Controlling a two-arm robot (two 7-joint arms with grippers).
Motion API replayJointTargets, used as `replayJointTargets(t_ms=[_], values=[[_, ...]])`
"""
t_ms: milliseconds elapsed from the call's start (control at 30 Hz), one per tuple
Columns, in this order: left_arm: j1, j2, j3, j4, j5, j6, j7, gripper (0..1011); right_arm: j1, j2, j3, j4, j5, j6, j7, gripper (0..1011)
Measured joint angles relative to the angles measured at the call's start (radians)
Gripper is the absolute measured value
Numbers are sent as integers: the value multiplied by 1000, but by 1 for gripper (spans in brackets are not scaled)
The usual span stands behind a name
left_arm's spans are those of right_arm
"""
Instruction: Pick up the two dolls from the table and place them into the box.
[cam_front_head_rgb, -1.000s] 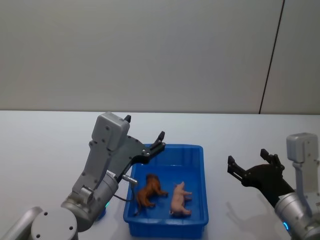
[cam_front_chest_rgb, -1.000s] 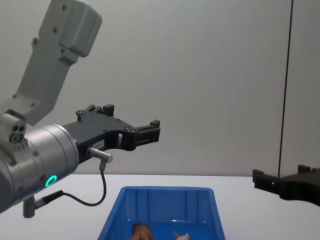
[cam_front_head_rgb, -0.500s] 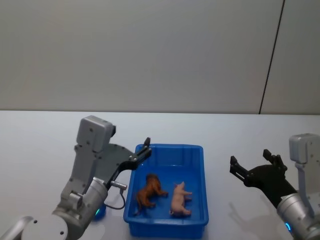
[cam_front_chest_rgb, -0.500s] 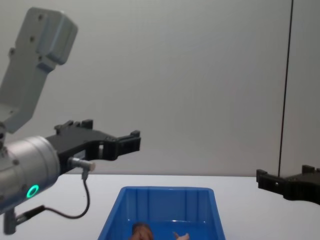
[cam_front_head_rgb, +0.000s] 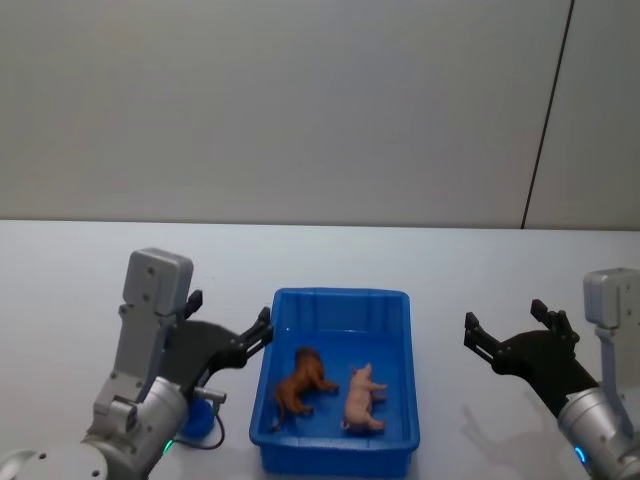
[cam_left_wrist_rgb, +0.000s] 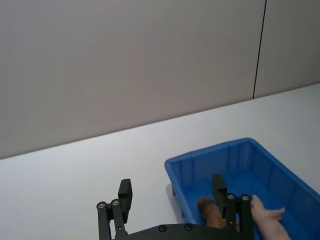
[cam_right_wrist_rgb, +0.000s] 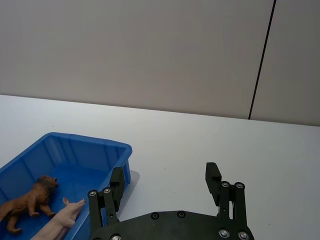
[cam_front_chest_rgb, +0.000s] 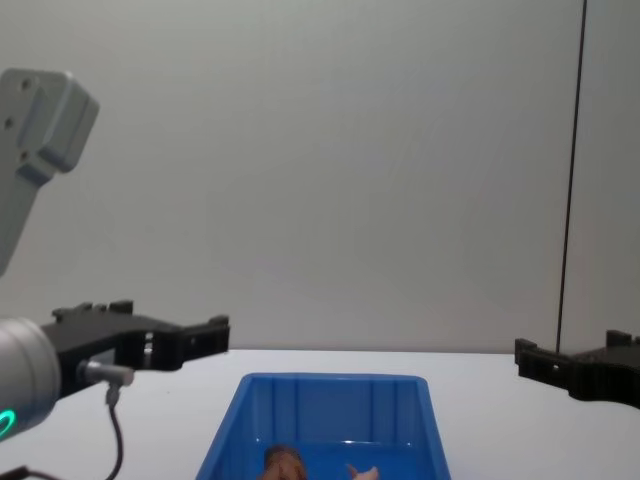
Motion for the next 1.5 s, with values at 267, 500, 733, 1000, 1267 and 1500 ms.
replayJointTargets(t_ms=[267,500,733,1000,1267,1500], values=[[19,27,-19,-4,-45,66,-8,1001,-1,1,0,-1,0,0,-1,1001],[28,42,-30,11,-67,102,-26,1001,-1,1,0,-1,0,0,-1,1001],[37,58,-44,43,-91,127,-45,1001,-1,1,0,-1,0,0,-1,1001],[43,68,-57,80,-113,131,-61,1001,-1,1,0,-1,0,0,-1,1001],[39,68,-65,117,-122,128,-81,1001,-1,1,0,-1,0,0,-1,1001],[25,60,-70,159,-128,111,-114,1001,-1,1,0,0,0,0,-1,1001]])
